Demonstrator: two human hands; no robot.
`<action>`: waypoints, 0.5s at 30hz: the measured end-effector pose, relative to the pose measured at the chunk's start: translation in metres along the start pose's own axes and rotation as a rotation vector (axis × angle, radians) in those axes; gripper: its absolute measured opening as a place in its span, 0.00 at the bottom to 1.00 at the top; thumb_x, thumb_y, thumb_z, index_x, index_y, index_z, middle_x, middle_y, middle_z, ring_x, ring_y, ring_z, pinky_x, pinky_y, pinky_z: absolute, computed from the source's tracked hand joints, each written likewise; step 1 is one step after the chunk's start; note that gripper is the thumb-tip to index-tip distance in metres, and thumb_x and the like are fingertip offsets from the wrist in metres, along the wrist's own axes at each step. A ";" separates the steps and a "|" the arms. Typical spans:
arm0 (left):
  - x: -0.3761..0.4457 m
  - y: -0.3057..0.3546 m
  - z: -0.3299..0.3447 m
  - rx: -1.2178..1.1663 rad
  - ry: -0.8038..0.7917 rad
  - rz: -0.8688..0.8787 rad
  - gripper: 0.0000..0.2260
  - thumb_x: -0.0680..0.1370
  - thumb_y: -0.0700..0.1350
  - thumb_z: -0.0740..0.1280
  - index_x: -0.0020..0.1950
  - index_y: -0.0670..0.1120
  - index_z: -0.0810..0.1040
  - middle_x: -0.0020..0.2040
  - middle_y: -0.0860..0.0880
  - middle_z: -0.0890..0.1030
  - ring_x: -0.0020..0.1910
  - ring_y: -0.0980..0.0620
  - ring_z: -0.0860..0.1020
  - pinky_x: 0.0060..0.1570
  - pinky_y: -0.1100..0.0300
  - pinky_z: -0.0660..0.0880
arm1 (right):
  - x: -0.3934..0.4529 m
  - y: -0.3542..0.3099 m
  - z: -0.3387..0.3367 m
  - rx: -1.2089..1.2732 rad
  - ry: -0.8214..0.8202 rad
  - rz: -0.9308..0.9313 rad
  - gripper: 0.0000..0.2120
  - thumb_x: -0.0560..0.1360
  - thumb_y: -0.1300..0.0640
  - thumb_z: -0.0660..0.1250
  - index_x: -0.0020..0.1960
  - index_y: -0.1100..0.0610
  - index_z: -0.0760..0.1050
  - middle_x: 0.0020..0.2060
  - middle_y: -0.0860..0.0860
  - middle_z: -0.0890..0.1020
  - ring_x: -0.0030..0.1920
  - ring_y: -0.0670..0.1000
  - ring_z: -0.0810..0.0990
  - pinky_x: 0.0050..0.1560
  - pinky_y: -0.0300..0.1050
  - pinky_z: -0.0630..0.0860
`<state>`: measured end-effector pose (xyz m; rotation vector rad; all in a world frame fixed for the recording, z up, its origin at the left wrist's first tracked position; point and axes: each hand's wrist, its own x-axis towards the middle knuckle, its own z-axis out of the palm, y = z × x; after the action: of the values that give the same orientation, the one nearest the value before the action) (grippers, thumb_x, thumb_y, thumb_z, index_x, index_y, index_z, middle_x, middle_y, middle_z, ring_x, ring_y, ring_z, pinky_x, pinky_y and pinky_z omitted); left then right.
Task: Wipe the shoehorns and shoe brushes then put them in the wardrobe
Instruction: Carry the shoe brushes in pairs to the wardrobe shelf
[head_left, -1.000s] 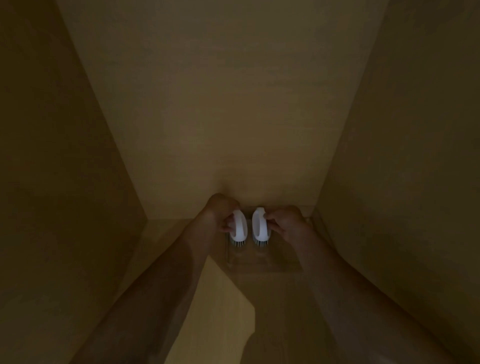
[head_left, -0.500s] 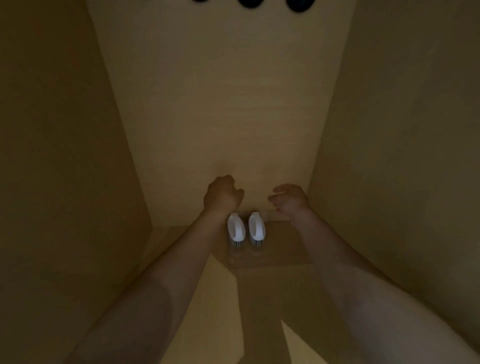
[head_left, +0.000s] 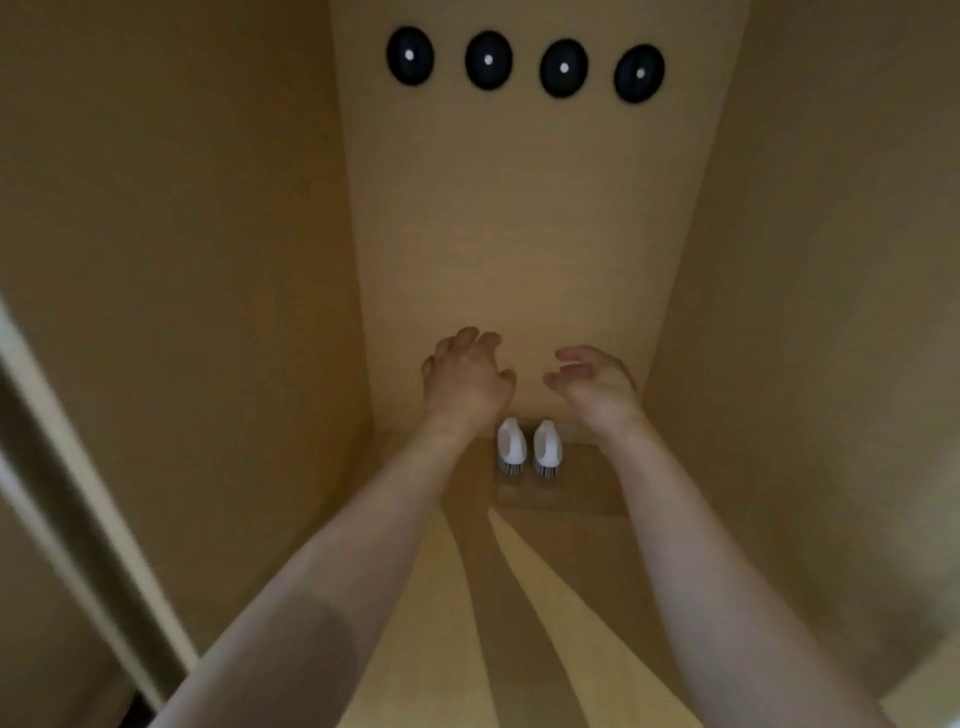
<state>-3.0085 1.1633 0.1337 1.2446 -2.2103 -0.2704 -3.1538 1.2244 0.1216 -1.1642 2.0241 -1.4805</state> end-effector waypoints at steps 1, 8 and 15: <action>-0.009 0.005 -0.006 -0.002 0.009 -0.008 0.22 0.78 0.51 0.63 0.72 0.50 0.68 0.73 0.48 0.67 0.71 0.44 0.64 0.68 0.48 0.63 | -0.010 -0.003 -0.004 0.002 0.000 -0.028 0.16 0.74 0.53 0.73 0.61 0.48 0.78 0.55 0.49 0.81 0.53 0.49 0.79 0.51 0.39 0.69; -0.101 0.052 -0.038 -0.015 0.079 -0.071 0.22 0.78 0.51 0.63 0.72 0.52 0.69 0.74 0.49 0.67 0.71 0.45 0.65 0.69 0.45 0.63 | -0.092 -0.014 -0.051 -0.058 -0.074 -0.172 0.18 0.75 0.55 0.70 0.65 0.50 0.77 0.59 0.51 0.79 0.57 0.51 0.79 0.59 0.46 0.75; -0.215 0.069 -0.080 0.025 0.162 -0.145 0.23 0.78 0.51 0.65 0.72 0.50 0.69 0.73 0.48 0.67 0.73 0.44 0.63 0.70 0.44 0.60 | -0.184 -0.017 -0.078 -0.201 -0.149 -0.314 0.22 0.77 0.49 0.69 0.70 0.49 0.73 0.60 0.48 0.78 0.63 0.52 0.77 0.64 0.48 0.73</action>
<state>-2.9266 1.3880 0.1456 1.3930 -1.9957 -0.1917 -3.0936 1.4153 0.1353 -1.6872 1.9906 -1.2974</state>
